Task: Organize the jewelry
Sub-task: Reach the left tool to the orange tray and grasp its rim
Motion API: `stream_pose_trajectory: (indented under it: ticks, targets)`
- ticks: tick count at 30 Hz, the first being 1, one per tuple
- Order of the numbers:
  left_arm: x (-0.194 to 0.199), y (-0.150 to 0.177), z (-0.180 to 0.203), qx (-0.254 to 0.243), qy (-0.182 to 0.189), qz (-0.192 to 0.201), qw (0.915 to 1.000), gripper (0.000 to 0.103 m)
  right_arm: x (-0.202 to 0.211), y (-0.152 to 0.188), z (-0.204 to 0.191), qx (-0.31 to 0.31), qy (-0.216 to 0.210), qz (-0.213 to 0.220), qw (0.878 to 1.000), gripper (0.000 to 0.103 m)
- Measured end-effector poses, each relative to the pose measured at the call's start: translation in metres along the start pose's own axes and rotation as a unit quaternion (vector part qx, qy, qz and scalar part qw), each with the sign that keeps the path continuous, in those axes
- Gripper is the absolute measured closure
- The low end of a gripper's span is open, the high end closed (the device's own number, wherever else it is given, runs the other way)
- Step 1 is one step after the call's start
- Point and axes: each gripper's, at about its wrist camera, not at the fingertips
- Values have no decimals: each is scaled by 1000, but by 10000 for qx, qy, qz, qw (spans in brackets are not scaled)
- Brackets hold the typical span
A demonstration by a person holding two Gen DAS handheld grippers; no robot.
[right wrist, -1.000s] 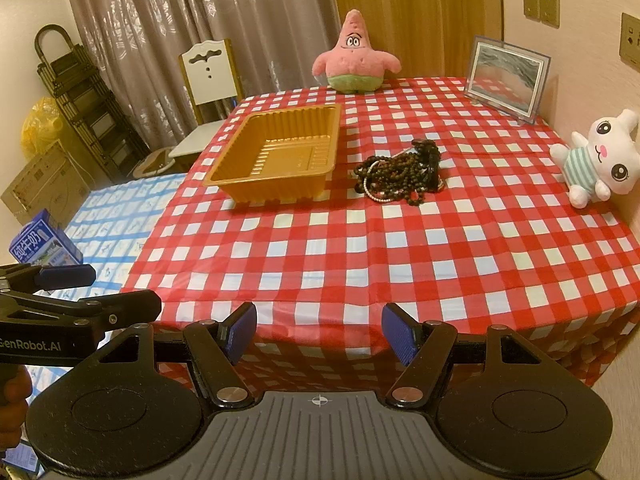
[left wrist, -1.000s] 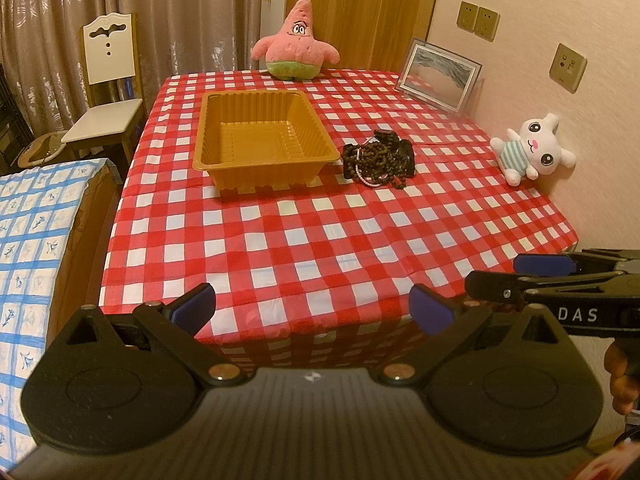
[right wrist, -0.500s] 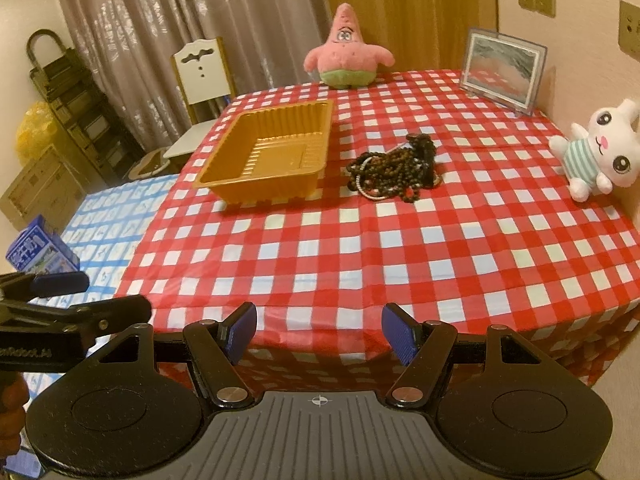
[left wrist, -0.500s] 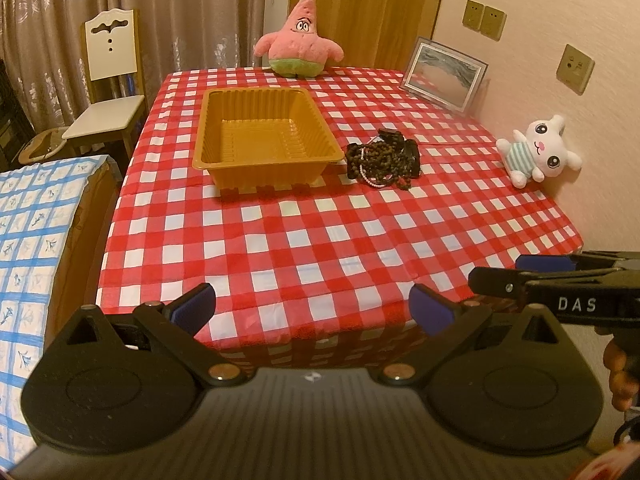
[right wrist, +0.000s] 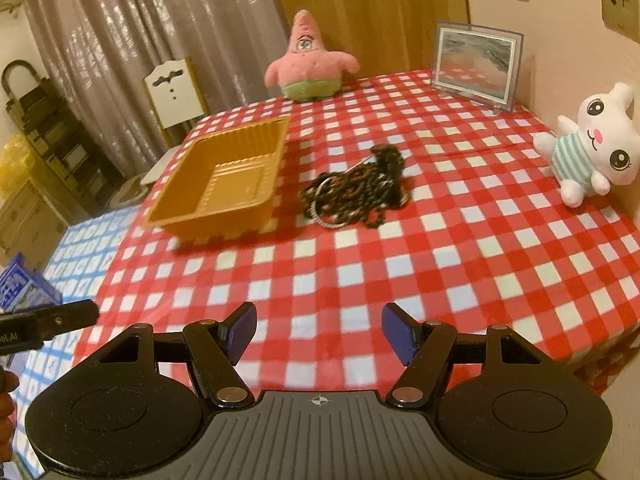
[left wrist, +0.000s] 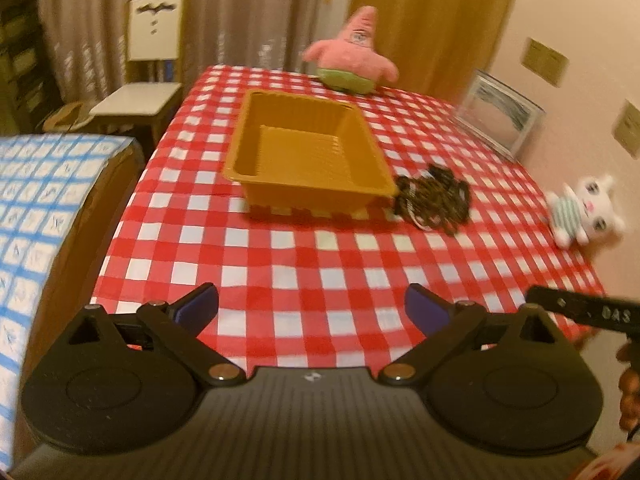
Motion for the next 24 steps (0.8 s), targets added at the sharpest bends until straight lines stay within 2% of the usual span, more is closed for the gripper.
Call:
stream_pose_trajectory:
  ticks: [5,10,14,18,24]
  targets:
    - [-31,-12,-17,654,-114,136,9977,11,-26,-19,22,-28,85,-82,9999,34]
    - [-69,-21,-17,785,-442,506,9946,14,-55,-40,42,4,154,-171,9997,34]
    - [-101,-28,-15,935,-625,732,9910,26,-76,-57,57,26,185,-223,9996,34]
    - [-128,-36,-22,1333,-862,938,9829,29,-95,-71,69,69,169,-305,9994,34]
    - [-153,-47,-37,2174,-939,1324,9625,31,-117,-79,82,154,95,-514,9985,34]
Point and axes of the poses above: each gripper's, at about its wrist camera, not at the fingertips, and x roughly against the way its jaws point, z to its right, y to its underside, and after that the axes turned 5 degrees about x, right-handed
